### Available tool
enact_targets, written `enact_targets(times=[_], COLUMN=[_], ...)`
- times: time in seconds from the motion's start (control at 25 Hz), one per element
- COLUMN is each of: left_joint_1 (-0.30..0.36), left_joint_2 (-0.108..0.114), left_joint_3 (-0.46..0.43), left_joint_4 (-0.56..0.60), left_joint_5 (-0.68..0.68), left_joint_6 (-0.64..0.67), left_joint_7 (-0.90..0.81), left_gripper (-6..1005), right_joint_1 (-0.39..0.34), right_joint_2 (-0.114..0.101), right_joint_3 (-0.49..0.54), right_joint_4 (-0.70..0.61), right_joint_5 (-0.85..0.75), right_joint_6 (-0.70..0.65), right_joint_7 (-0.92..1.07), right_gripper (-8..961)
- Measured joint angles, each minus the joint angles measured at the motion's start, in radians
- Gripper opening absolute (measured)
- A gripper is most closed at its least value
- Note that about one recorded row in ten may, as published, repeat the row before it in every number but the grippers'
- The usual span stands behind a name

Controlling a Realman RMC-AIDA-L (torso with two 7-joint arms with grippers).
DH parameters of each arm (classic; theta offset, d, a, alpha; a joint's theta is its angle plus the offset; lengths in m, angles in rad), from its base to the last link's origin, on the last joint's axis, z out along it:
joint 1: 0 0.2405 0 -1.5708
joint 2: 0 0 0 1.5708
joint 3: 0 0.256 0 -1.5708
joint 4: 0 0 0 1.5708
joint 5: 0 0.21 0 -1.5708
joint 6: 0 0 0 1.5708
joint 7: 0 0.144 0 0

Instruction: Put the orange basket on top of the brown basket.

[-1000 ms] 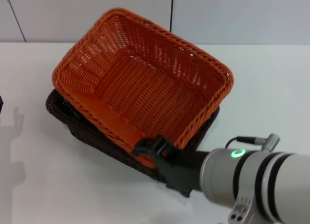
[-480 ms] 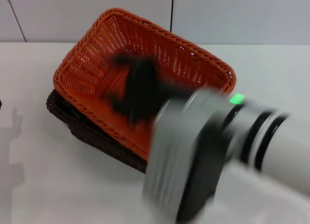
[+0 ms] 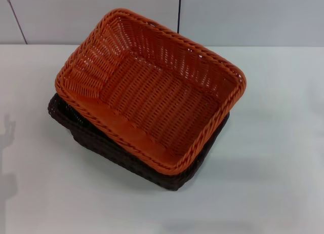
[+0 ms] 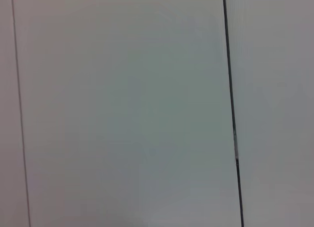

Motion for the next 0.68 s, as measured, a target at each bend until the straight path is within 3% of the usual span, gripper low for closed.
enact_targets(times=[0.2, 0.24, 0.44, 0.68], left_joint_1=[-0.006, -0.006, -0.012, -0.01], left_joint_2=[0.0, 0.0, -0.003, -0.004], left_joint_3=[0.003, 0.006, 0.011, 0.022], left_joint_4=[0.013, 0.017, 0.03, 0.03], left_joint_5=[0.004, 0.004, 0.004, 0.004], left_joint_6=[0.012, 0.019, 0.03, 0.03], left_joint_7=[-0.004, -0.004, -0.004, -0.004], left_gripper=[786, 786, 786, 786], right_joint_1=[-0.004, 0.019, 0.088, 0.11], right_joint_2=[0.001, 0.002, 0.005, 0.004], right_joint_3=[-0.01, -0.017, -0.06, -0.107], right_joint_4=[0.312, 0.424, 0.601, 0.639], right_joint_5=[-0.006, -0.017, 0.005, 0.037], right_joint_6=[0.368, 0.478, 0.643, 0.686], right_joint_7=[0.198, 0.243, 0.257, 0.255], right_gripper=[587, 587, 587, 587])
